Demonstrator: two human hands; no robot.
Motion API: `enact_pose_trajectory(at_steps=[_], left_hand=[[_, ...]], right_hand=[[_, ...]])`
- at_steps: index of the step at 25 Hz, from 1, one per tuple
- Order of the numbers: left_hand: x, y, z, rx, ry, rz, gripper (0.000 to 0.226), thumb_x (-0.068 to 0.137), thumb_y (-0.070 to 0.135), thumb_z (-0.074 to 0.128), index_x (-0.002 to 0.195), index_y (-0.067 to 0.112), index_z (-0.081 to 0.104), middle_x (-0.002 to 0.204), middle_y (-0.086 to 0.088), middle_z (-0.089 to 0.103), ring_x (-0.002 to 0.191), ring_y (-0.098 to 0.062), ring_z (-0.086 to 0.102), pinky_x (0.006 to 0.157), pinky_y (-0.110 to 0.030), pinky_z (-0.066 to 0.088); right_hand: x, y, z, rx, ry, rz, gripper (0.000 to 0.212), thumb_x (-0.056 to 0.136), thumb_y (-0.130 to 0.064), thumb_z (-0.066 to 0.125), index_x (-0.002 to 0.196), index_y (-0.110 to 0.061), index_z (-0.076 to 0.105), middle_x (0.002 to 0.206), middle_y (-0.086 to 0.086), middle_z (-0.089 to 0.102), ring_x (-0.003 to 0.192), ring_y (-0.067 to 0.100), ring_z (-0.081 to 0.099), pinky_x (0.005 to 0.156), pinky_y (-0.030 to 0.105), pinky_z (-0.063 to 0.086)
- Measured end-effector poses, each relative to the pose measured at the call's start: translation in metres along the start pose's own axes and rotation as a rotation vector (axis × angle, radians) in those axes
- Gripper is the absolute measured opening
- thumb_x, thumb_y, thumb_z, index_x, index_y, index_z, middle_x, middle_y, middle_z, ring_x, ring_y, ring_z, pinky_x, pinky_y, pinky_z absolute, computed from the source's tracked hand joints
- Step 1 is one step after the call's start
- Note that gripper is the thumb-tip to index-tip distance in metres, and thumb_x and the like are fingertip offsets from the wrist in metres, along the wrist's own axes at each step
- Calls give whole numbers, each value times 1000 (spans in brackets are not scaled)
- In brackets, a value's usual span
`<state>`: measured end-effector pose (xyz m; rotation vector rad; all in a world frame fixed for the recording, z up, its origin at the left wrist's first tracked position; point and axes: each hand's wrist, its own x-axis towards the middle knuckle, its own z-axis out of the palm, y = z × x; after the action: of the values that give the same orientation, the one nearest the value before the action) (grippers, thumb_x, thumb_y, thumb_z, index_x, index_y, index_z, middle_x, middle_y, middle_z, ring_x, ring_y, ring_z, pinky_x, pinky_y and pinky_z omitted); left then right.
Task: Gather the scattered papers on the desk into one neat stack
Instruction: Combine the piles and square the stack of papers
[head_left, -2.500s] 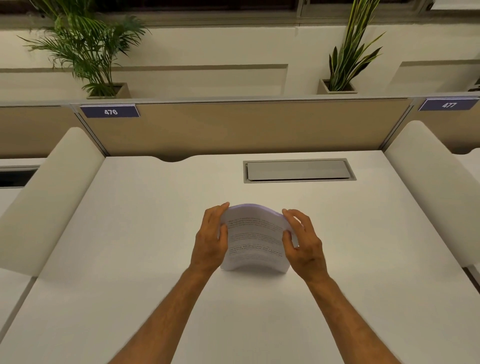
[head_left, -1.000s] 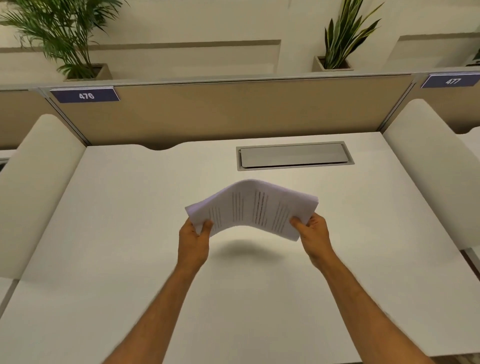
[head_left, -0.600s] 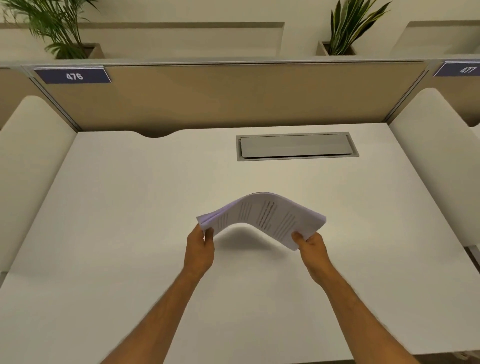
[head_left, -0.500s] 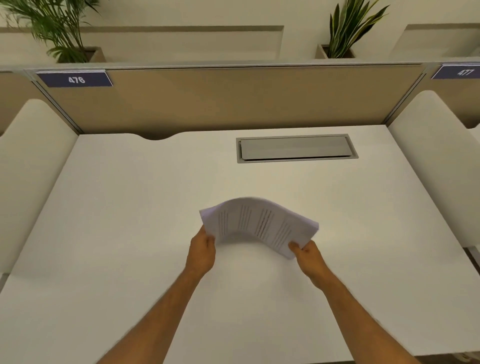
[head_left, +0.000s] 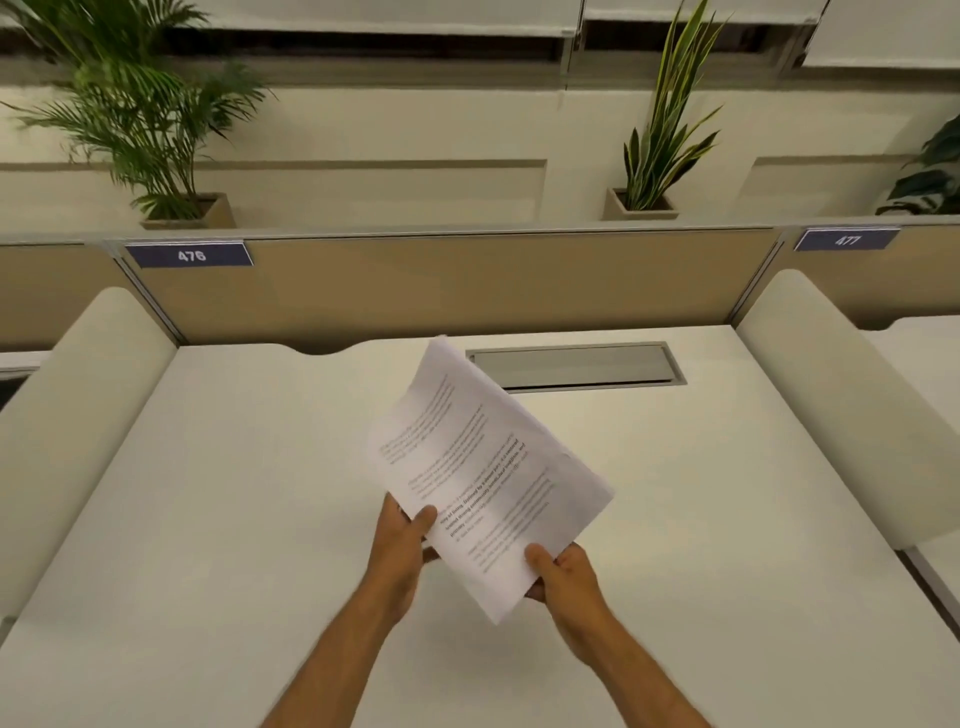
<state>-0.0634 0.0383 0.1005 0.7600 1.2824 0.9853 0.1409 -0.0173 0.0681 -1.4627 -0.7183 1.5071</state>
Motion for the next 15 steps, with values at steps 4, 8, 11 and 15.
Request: enact_pose_trajectory(at_steps=[4, 8, 11, 15], left_hand=[[-9, 55, -2, 65, 12, 192, 50, 97, -4, 50, 133, 31, 51, 119, 6, 70, 103, -18, 71, 70, -36, 62], [-15, 84, -13, 191, -4, 286, 50, 98, 1, 50, 137, 33, 47, 123, 5, 66, 105, -20, 70, 76, -43, 63], [-21, 95, -21, 324, -37, 360, 48, 99, 7, 50, 133, 40, 47, 121, 6, 66, 102, -21, 71, 76, -45, 63], [-31, 90, -8, 475, -33, 457, 38, 100, 8, 47, 113, 44, 49, 110, 6, 66, 96, -20, 71, 70, -32, 63]], right_hand=[[-15, -42, 5, 202, -49, -29, 37, 96, -1, 55, 131, -9, 60, 122, 9, 73, 113, 32, 68, 82, 44, 60], [-16, -110, -16, 210, -111, -147, 34, 93, -26, 53, 124, -19, 67, 119, 7, 74, 103, 24, 69, 76, 34, 57], [-14, -142, -25, -97, -153, -217, 36, 96, -35, 55, 129, -25, 62, 114, 7, 75, 97, 26, 72, 77, 38, 56], [-13, -140, -5, -345, -73, -384, 28, 100, -19, 53, 126, -27, 58, 116, -2, 72, 104, 22, 72, 80, 39, 63]])
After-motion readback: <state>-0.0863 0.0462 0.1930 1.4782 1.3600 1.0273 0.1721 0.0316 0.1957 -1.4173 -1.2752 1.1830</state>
